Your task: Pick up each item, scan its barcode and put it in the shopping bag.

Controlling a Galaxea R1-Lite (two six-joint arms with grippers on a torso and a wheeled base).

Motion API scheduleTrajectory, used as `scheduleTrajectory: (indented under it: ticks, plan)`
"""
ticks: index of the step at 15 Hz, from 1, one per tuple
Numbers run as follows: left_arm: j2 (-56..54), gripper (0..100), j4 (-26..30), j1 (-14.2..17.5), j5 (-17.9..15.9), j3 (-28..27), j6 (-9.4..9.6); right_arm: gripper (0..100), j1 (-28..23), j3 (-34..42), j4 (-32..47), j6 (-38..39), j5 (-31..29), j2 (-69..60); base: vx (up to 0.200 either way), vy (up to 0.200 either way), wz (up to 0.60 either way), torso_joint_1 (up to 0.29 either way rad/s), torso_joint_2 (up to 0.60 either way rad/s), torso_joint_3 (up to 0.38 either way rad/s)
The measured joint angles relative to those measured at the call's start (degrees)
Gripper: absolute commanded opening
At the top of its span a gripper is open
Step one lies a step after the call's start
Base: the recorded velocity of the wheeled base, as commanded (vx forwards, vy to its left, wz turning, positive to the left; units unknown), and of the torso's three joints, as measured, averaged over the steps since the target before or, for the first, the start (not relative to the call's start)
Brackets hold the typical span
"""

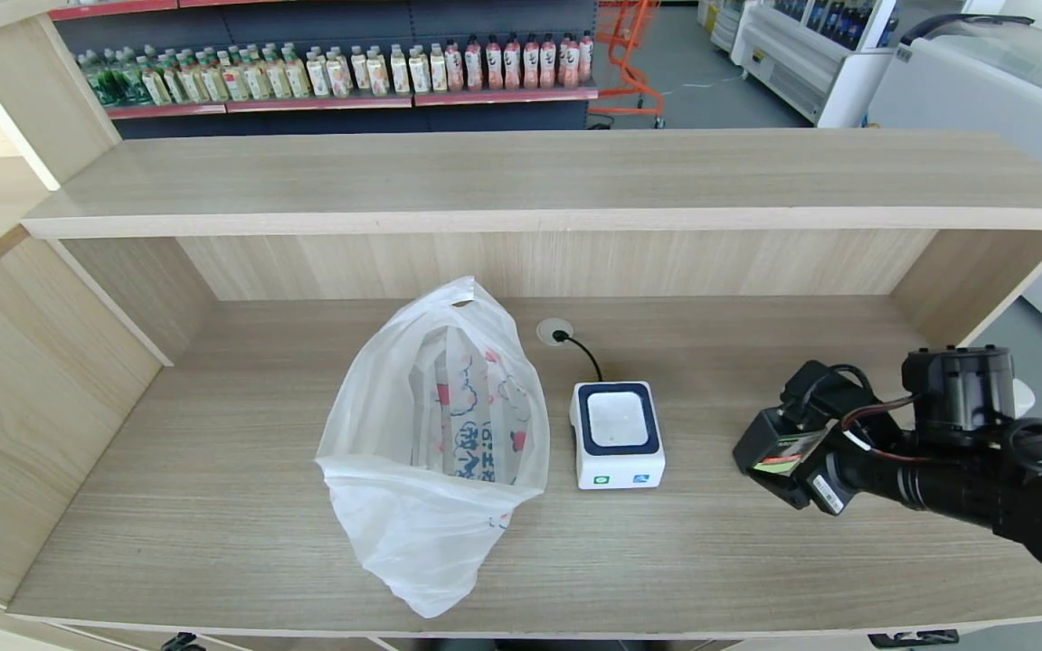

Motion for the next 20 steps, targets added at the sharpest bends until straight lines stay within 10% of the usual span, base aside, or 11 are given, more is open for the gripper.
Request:
scheduleTrajectory:
  ticks: [6,7,20]
  plan:
    - [0.0,100,0.0,0.0,0.0,0.0,0.02,100,0.6,-3.4,0.0,1.3,1.1,2.9,0.0,0.0,0.0,0.0,0.0,0.0]
    - [0.0,100,0.0,0.0,0.0,0.0,0.02,0,0.8,-3.9,0.0,1.8,1.8,3.1,0.0,0.0,0.0,0.0,0.0,0.0]
    - [0.0,100,0.0,0.0,0.0,0.0,0.02,0,-0.1,7.8,-8.5,3.6,2.0,-6.6,0.0,0.0,0.0,0.0,0.0,0.0]
